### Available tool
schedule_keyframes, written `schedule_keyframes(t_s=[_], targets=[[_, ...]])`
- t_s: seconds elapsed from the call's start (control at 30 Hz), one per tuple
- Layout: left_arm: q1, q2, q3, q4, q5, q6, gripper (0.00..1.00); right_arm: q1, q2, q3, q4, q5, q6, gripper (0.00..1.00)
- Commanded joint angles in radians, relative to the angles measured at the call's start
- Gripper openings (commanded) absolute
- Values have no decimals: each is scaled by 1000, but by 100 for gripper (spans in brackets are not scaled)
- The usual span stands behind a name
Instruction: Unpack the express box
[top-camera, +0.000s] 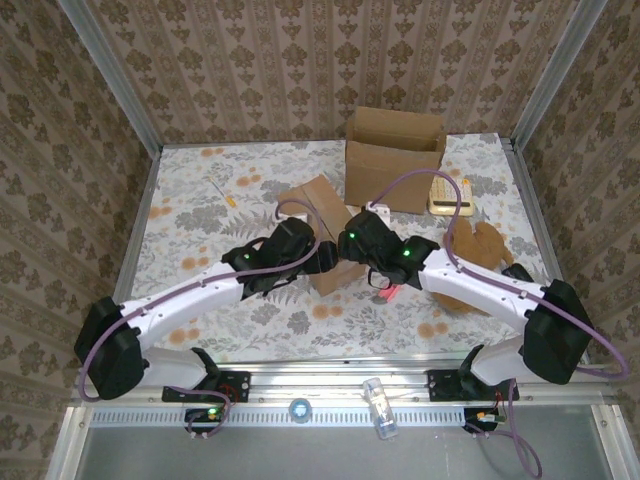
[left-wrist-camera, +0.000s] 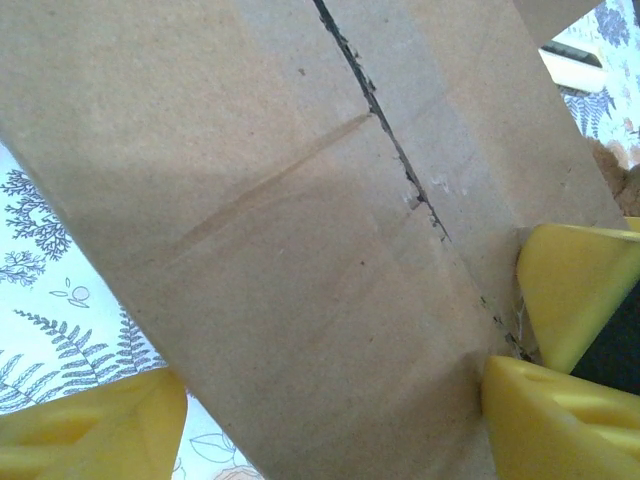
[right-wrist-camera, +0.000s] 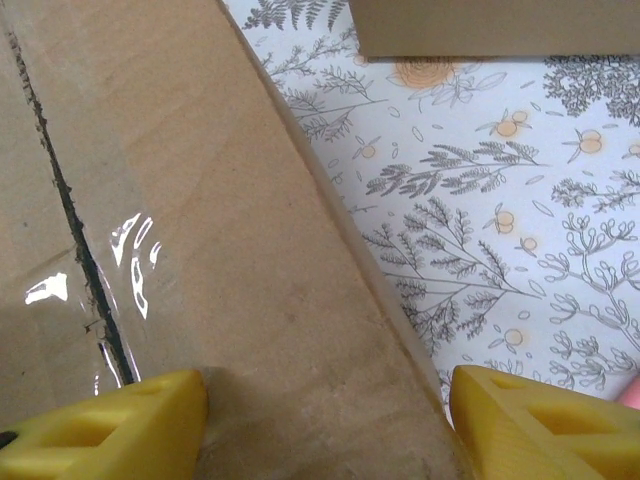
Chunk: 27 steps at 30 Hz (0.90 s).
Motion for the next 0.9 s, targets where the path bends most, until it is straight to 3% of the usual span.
schedule_keyframes(t_s=[0.0, 0.27, 0.57, 0.87], targets=[[-73, -6, -2, 7, 132, 10, 80, 50, -3, -6, 110, -55, 50, 69], [-70, -20, 34, -29, 85, 54, 100, 43, 5, 37, 82, -25, 15, 85], [-39, -40, 179, -106, 93, 194, 100, 31, -149, 41, -22, 100, -18, 95], [88, -98, 271, -252, 119, 291, 100, -35, -307, -32, -217, 148, 62, 97]])
